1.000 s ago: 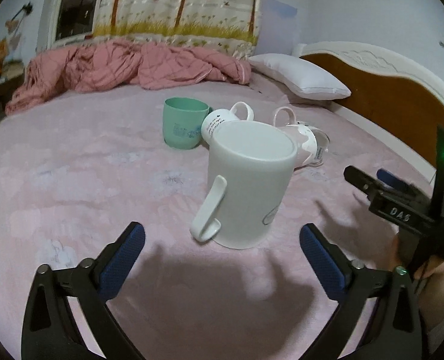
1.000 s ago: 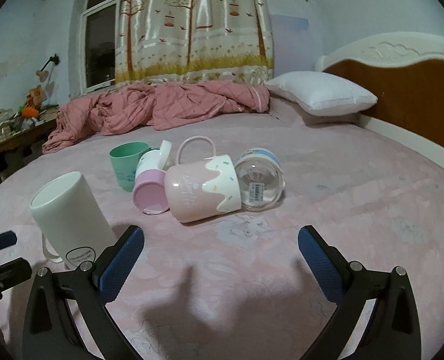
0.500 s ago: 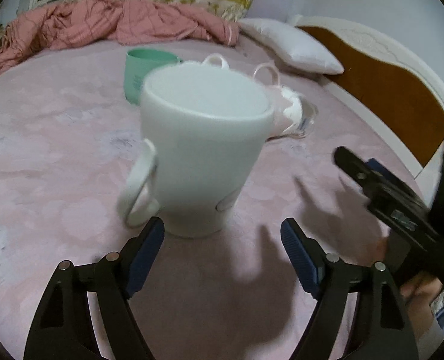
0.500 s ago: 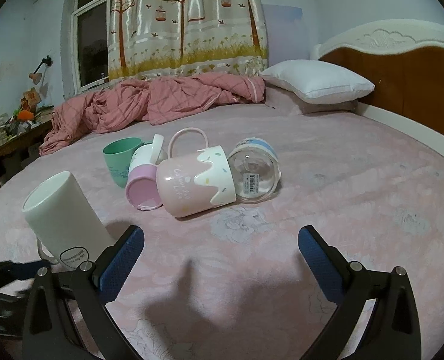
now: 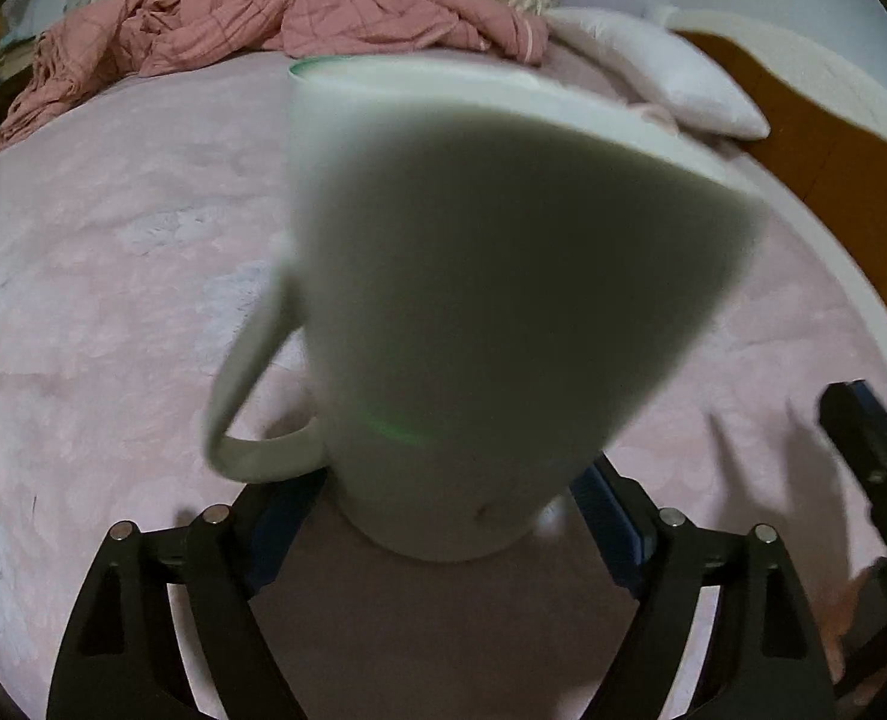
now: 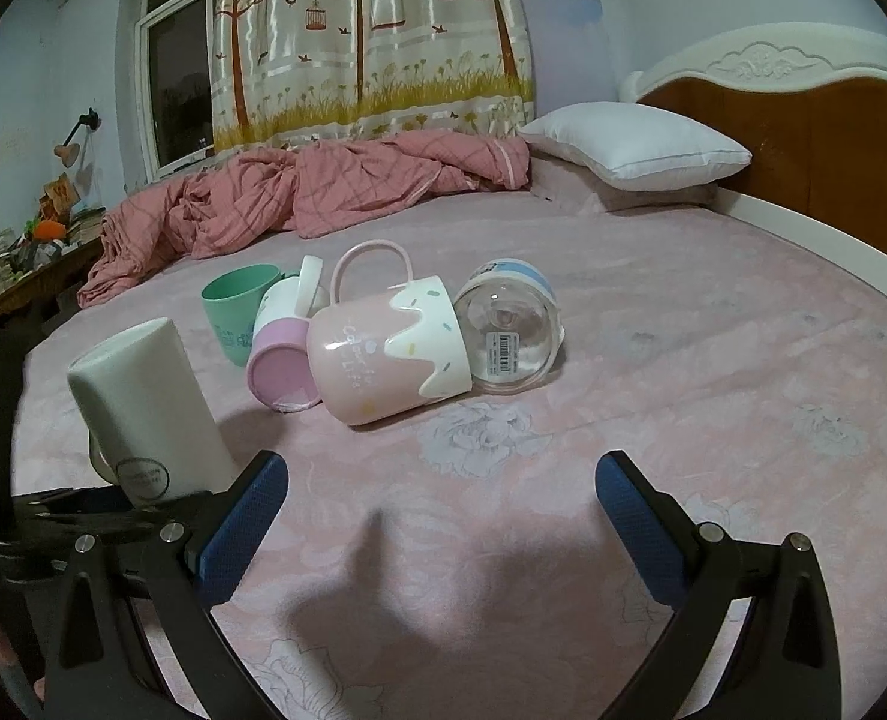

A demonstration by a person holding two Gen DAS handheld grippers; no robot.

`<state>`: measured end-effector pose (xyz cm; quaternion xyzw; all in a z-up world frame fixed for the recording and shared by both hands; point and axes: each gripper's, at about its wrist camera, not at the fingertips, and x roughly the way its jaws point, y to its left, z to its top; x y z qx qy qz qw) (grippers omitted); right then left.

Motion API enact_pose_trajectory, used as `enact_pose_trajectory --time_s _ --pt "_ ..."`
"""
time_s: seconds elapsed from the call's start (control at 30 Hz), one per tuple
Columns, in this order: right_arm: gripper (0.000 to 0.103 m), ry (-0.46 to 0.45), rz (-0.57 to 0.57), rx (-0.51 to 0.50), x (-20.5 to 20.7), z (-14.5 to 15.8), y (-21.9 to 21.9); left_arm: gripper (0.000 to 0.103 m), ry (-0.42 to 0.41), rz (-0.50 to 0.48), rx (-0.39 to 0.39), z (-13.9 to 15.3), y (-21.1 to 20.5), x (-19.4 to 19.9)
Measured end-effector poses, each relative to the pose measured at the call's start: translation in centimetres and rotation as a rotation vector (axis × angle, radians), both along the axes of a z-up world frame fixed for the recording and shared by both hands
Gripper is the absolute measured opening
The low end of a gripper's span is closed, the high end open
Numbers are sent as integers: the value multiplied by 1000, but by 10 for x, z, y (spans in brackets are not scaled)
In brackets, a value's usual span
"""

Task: Flip cup upright
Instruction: 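Rotate the white mug in the left tool until its opening faces up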

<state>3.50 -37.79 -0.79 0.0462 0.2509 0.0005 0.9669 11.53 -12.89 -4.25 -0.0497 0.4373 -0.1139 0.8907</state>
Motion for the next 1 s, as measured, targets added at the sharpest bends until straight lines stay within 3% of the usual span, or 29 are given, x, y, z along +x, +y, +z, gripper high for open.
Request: enact_pose_trajectory --time_s 0.17,0.43,0.47,0.5,0.57,0.73,0.83,0.93,1.0 --pt "103 2 -4 10 1 -1 -1 82 -17 22 -40 5 5 -3" --pt "103 25 3 18 7 -4 0 80 -83 8 3 49 41 -41" --pt "103 27 4 15 6 -5 0 37 -101 12 8 57 48 -46" --pt "103 31 4 9 7 -5 1 12 -100 -11 -17 64 54 -50" --pt "103 33 4 0 7 -6 3 9 -66 8 -39 71 68 -49" --pt "103 30 1 4 7 -6 3 10 -87 14 -38 81 85 -44" --pt "103 31 -4 15 7 -7 1 34 -81 11 -47 75 91 -44" --pt "103 47 0 19 11 -9 0 35 3 -33 -167 59 93 -38" --pt "103 53 3 14 12 -9 1 36 19 -5 -185 51 91 -35"
